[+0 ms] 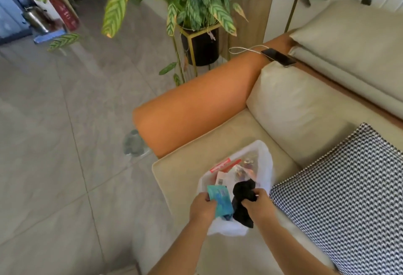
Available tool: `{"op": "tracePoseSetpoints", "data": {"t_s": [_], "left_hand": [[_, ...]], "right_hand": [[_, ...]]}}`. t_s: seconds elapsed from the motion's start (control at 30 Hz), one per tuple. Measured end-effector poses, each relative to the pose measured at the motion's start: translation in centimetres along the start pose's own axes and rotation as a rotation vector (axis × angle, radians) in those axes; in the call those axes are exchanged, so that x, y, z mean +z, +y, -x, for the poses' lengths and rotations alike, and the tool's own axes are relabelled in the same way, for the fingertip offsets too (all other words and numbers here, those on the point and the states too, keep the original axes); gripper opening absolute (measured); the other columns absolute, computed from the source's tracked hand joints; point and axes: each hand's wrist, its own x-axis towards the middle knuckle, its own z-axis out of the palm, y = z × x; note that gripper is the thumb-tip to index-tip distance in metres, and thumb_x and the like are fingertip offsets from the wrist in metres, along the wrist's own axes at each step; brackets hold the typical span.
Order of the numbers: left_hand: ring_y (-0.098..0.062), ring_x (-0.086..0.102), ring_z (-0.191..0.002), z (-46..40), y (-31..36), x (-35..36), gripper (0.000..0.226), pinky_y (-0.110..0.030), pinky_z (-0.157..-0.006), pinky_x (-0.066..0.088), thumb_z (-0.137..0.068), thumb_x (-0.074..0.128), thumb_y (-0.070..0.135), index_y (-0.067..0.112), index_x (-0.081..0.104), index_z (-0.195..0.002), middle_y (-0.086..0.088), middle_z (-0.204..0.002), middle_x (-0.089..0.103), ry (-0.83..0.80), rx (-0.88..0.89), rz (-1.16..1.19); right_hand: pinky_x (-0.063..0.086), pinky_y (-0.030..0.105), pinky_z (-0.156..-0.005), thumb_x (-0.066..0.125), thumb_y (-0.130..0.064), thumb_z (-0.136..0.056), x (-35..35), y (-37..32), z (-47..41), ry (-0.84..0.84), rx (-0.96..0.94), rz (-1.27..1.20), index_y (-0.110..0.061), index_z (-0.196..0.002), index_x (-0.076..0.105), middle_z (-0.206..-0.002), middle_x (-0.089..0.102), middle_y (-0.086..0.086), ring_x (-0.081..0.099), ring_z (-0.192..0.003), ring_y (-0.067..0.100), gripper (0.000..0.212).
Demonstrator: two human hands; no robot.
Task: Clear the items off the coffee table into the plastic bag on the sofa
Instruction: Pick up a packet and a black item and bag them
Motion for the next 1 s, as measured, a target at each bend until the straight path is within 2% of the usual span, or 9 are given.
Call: {"op": "tracePoseSetpoints", "data": {"t_s": [0.13, 0.23, 0.33, 0.43, 0.53, 0.6, 0.8, 0.9, 1.0], "left_hand": [[-0.03, 0.063, -0.103, -5.3, 0.4, 2.2, 0.026, -0.039, -0.084, 0.056, -0.091, 0.046, 0.007, 0.008, 0.059, -0.113, -0.011, -0.109, 0.063, -0.087, -0.009, 0.03], [-0.035, 0.06, -0.106, -8.2, 0.1, 4.0, 0.031, -0.049, -0.091, 0.052, -0.091, 0.044, 0.005, 0.008, 0.057, -0.119, -0.015, -0.113, 0.06, -0.194, -0.087, 0.081], [-0.027, 0.057, -0.11, -9.0, -0.4, 4.6, 0.034, -0.036, -0.098, 0.048, -0.099, 0.037, 0.013, 0.015, 0.049, -0.13, -0.01, -0.115, 0.056, -0.187, -0.111, -0.001], [-0.019, 0.052, -0.116, -8.9, -1.2, 4.0, 0.043, -0.019, -0.088, 0.04, -0.099, 0.038, 0.013, 0.018, 0.039, -0.141, -0.007, -0.137, 0.049, -0.142, -0.024, -0.2], [-0.024, 0.052, -0.12, -7.6, -1.8, 3.0, 0.041, -0.027, -0.1, 0.044, -0.097, 0.042, 0.017, 0.018, 0.044, -0.138, -0.008, -0.136, 0.049, -0.124, 0.001, -0.244], [-0.025, 0.055, -0.116, -6.1, -2.2, 2.1, 0.038, -0.034, -0.1, 0.047, -0.095, 0.045, 0.017, 0.017, 0.05, -0.132, -0.008, -0.133, 0.052, -0.107, -0.001, -0.248], [-0.02, 0.059, -0.111, -0.9, -5.0, -0.7, 0.029, -0.025, -0.094, 0.048, -0.087, 0.054, 0.018, 0.022, 0.062, -0.115, -0.001, -0.125, 0.059, -0.022, -0.013, -0.266], [-0.017, 0.06, -0.108, 1.6, -7.3, -2.4, 0.026, -0.025, -0.094, 0.048, -0.087, 0.057, 0.025, 0.024, 0.063, -0.113, 0.001, -0.12, 0.061, 0.033, -0.032, -0.225], [-0.017, 0.062, -0.106, 3.9, -10.3, -4.2, 0.026, -0.026, -0.092, 0.049, -0.087, 0.056, 0.031, 0.028, 0.063, -0.112, 0.005, -0.119, 0.062, 0.084, -0.073, -0.196]], "right_hand": [[0.044, 0.034, -0.085, 0.055, -0.013, -0.088, 1.5, 0.1, -4.0, 0.058, -0.015, 0.028, -0.01, -0.129, 0.041, -0.116, 0.06, 0.016, 0.058, -0.105, 0.032, 0.043], [0.042, 0.031, -0.091, 0.05, -0.013, -0.09, 2.5, 0.6, -6.5, 0.073, -0.038, 0.048, -0.01, -0.134, 0.039, -0.127, 0.058, 0.014, 0.055, -0.114, 0.032, 0.045], [0.04, 0.03, -0.089, 0.046, -0.006, -0.089, 3.3, 1.4, -8.0, 0.046, -0.024, 0.061, -0.007, -0.126, 0.046, -0.122, 0.058, 0.014, 0.055, -0.111, 0.03, 0.037], [0.039, 0.029, -0.077, 0.045, -0.005, -0.088, 3.6, 1.8, -8.2, 0.013, -0.032, 0.145, -0.009, -0.112, 0.051, -0.106, 0.06, 0.015, 0.056, -0.099, 0.029, 0.025], [0.045, 0.031, -0.081, 0.046, -0.008, -0.089, 3.5, 1.8, -7.4, -0.03, -0.061, 0.23, -0.014, -0.113, 0.051, -0.097, 0.064, 0.004, 0.057, -0.097, 0.027, 0.025], [0.044, 0.03, -0.087, 0.048, -0.009, -0.09, 3.5, 1.5, -6.3, -0.051, -0.095, 0.262, -0.014, -0.12, 0.05, -0.109, 0.064, 0.005, 0.058, -0.104, 0.027, 0.03], [0.043, 0.028, -0.083, 0.044, -0.009, -0.092, 5.0, 0.9, -1.7, -0.148, -0.275, 0.484, -0.006, -0.115, 0.054, -0.111, 0.063, 0.011, 0.058, -0.109, 0.029, 0.025], [0.038, 0.024, -0.094, 0.043, -0.014, -0.093, 7.1, 1.2, 0.3, -0.243, -0.4, 0.651, -0.013, -0.121, 0.055, -0.121, 0.06, 0.004, 0.054, -0.117, 0.02, 0.031], [0.041, 0.025, -0.087, 0.045, -0.018, -0.092, 9.6, 1.9, 2.6, -0.307, -0.517, 0.736, -0.016, -0.11, 0.058, -0.101, 0.059, -0.002, 0.058, -0.102, 0.016, 0.022]]}}
